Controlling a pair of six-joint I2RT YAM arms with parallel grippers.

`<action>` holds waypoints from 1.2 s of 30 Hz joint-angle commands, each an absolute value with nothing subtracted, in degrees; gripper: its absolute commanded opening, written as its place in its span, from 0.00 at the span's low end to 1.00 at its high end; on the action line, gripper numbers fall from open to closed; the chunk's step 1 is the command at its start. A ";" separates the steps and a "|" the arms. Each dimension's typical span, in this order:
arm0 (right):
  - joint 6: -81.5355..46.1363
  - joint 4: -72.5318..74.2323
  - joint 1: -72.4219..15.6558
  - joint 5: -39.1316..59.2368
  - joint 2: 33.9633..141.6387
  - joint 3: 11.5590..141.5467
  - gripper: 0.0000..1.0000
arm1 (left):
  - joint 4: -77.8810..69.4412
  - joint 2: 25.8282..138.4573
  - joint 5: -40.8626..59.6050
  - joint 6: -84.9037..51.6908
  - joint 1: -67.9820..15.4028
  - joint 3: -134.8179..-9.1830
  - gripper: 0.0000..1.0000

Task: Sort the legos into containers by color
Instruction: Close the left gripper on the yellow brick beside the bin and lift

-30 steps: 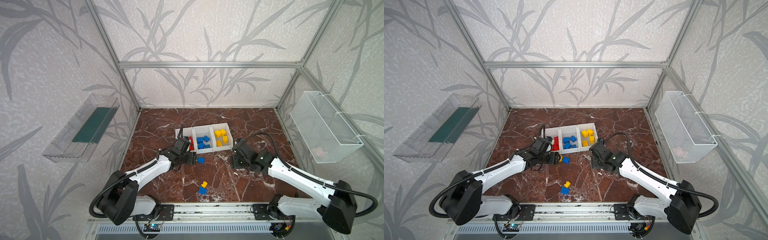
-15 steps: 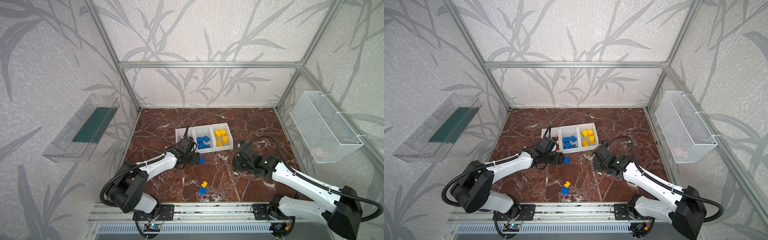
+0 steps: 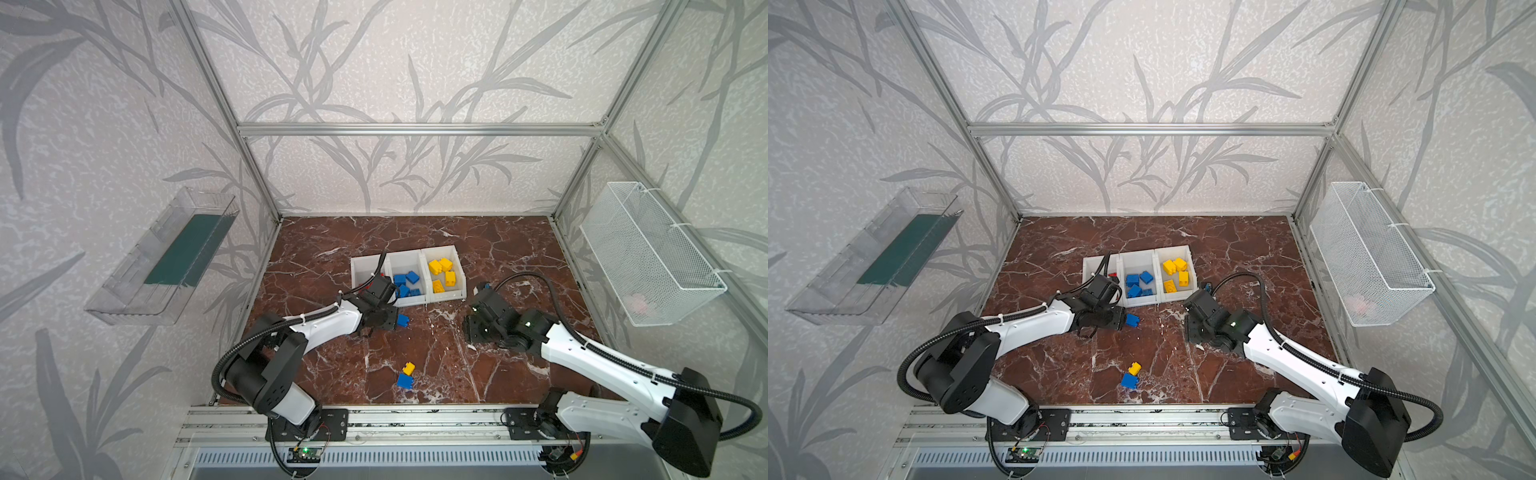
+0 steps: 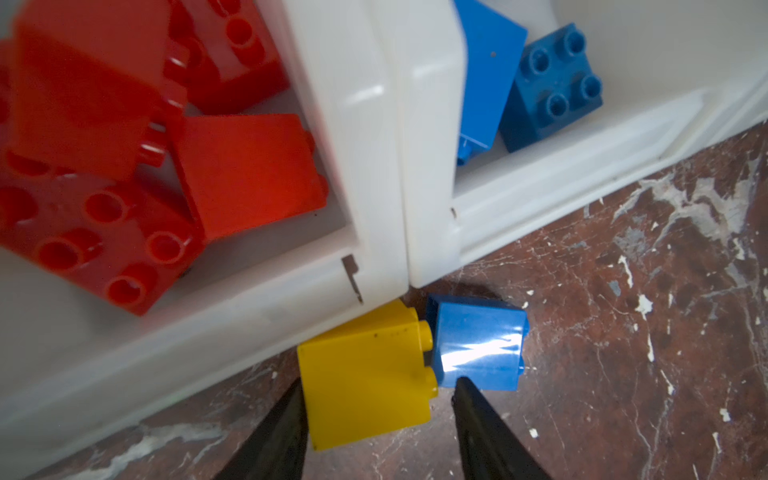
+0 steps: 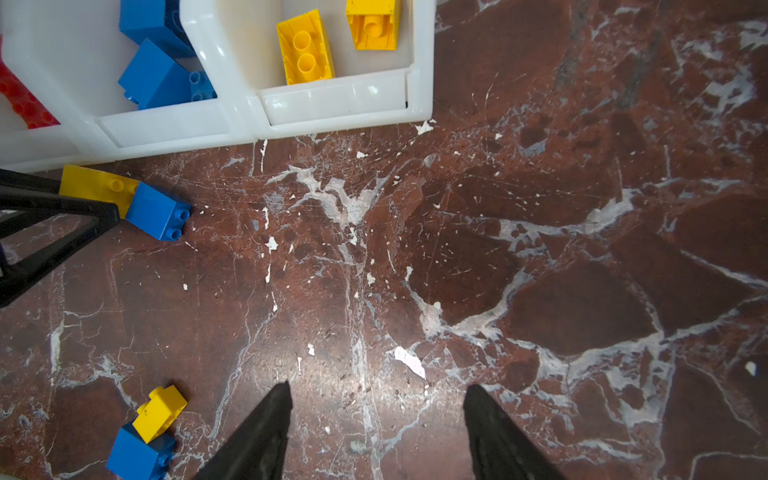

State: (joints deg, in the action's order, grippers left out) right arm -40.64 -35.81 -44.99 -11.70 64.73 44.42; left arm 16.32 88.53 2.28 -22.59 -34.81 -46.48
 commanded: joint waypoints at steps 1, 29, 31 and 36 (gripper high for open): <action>-42.78 -35.28 -45.09 -12.45 62.40 42.32 0.67 | 18.15 89.26 0.63 -20.74 -34.92 -48.14 0.54; -41.67 -38.41 -45.18 -14.76 63.45 45.20 0.66 | 17.40 83.59 6.38 -20.68 -35.47 -43.86 0.37; -41.98 -38.12 -45.18 -15.35 63.37 45.25 0.66 | 17.65 81.89 6.76 -20.17 -35.53 -43.18 0.37; -39.61 -38.25 -44.83 -14.58 63.91 47.43 0.66 | 16.41 76.81 8.60 -20.55 -36.36 -42.08 0.37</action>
State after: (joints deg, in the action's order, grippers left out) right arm -41.54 -37.56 -44.99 -13.67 63.29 44.29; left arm 16.32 79.81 7.09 -20.58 -35.62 -42.87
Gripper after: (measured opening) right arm 0.657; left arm 0.430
